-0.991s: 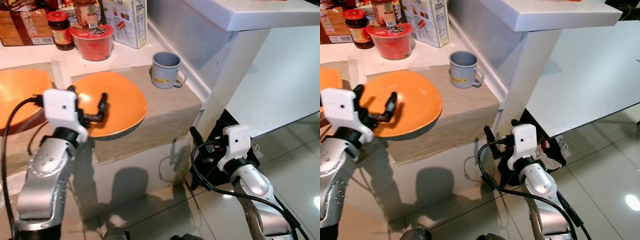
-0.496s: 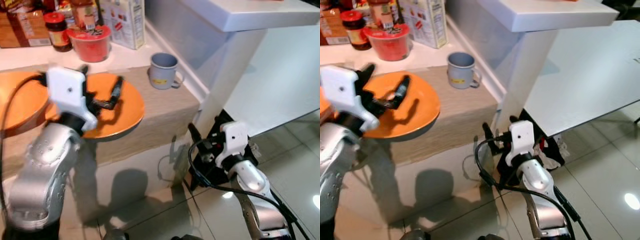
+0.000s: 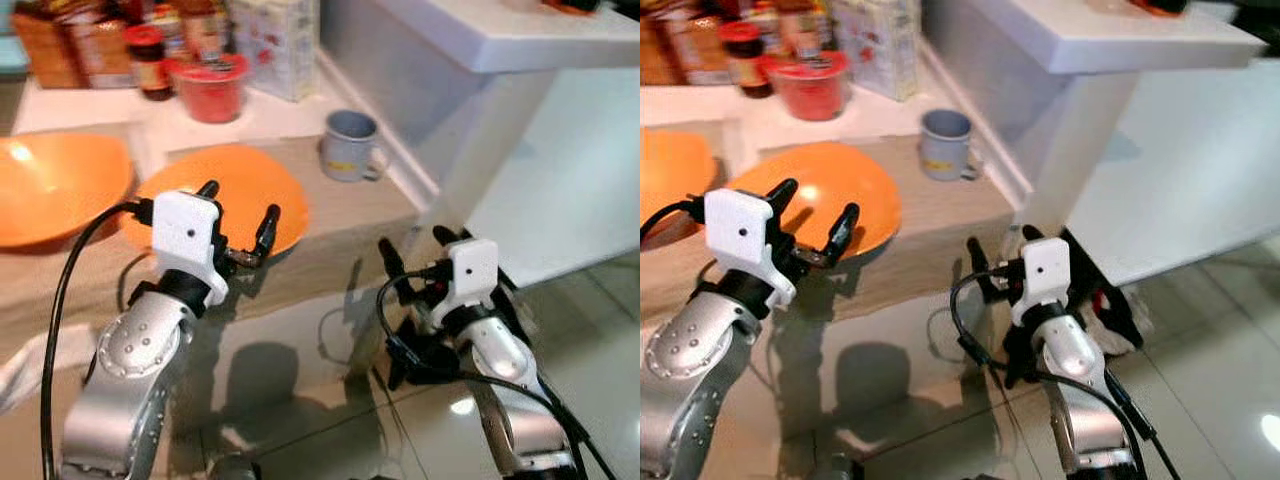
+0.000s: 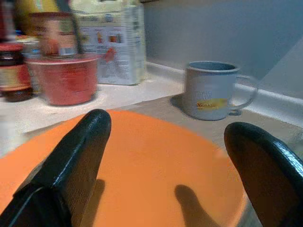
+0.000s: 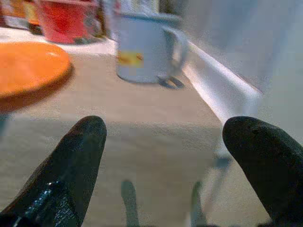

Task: Setting the table

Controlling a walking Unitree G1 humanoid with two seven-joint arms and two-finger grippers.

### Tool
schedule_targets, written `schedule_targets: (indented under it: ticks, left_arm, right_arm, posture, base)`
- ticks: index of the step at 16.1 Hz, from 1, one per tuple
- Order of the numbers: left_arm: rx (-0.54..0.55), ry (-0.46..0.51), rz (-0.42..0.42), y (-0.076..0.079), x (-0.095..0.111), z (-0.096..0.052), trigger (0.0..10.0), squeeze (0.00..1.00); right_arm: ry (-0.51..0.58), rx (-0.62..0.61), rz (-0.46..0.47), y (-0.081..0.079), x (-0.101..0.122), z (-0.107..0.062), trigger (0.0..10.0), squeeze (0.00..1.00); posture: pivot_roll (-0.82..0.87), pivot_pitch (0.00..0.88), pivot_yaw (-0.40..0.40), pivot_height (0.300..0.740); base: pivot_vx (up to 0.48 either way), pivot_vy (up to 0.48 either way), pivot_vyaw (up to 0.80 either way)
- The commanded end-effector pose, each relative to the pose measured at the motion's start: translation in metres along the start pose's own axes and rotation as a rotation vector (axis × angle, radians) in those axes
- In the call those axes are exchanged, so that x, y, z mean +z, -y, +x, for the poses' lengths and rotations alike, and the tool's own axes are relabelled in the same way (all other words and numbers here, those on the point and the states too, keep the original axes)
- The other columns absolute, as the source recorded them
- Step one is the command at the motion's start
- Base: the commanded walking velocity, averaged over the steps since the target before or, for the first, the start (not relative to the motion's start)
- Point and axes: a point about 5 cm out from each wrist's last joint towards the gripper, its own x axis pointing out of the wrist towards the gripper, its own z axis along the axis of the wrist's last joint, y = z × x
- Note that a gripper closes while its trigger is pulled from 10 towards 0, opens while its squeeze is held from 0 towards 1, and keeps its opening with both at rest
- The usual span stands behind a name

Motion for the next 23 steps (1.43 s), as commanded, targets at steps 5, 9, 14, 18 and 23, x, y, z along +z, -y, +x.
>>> schedule_targets:
  ticks: [5, 9, 14, 18, 23]
  left_arm:
    - [-0.001, 0.037, -0.005, -0.001, 0.011, 0.003, 10.0, 0.00]
    - [0.028, 0.146, -0.142, -0.029, 0.059, 0.011, 10.0, 0.00]
    - [-0.099, -0.075, -0.363, -0.037, 0.029, -0.014, 10.0, 0.00]
    - [-0.254, -0.223, -0.613, -0.019, 0.003, -0.036, 10.0, 0.00]
    - [-0.157, -0.291, -0.752, -0.014, -0.015, -0.027, 10.0, 0.00]
  right_arm:
    - [0.023, -0.040, -0.011, 0.007, 0.002, 0.003, 10.0, 0.20]
    - [0.012, -0.018, -0.018, 0.005, -0.001, 0.003, 10.0, 0.15]
    - [-0.004, 0.016, -0.016, 0.001, -0.007, 0.005, 10.0, 0.15]
    - [-0.014, 0.044, -0.019, 0.000, -0.009, 0.010, 10.0, 0.15]
    - [-0.013, 0.056, -0.020, -0.001, -0.008, 0.013, 10.0, 0.15]
  posture:
    - [0.15, 0.018, -0.083, 0.740]
    - [0.18, 0.033, -0.101, 0.740]
    - [0.21, 0.043, -0.124, 0.740]
    - [0.22, 0.049, -0.134, 0.740]
    - [0.20, 0.045, -0.128, 0.740]
  base:
    - [0.000, 0.000, 0.64]
    - [0.000, 0.000, 0.00]
    - [0.000, 0.000, 0.00]
    - [0.000, 0.000, 0.00]
    - [0.000, 0.000, 0.00]
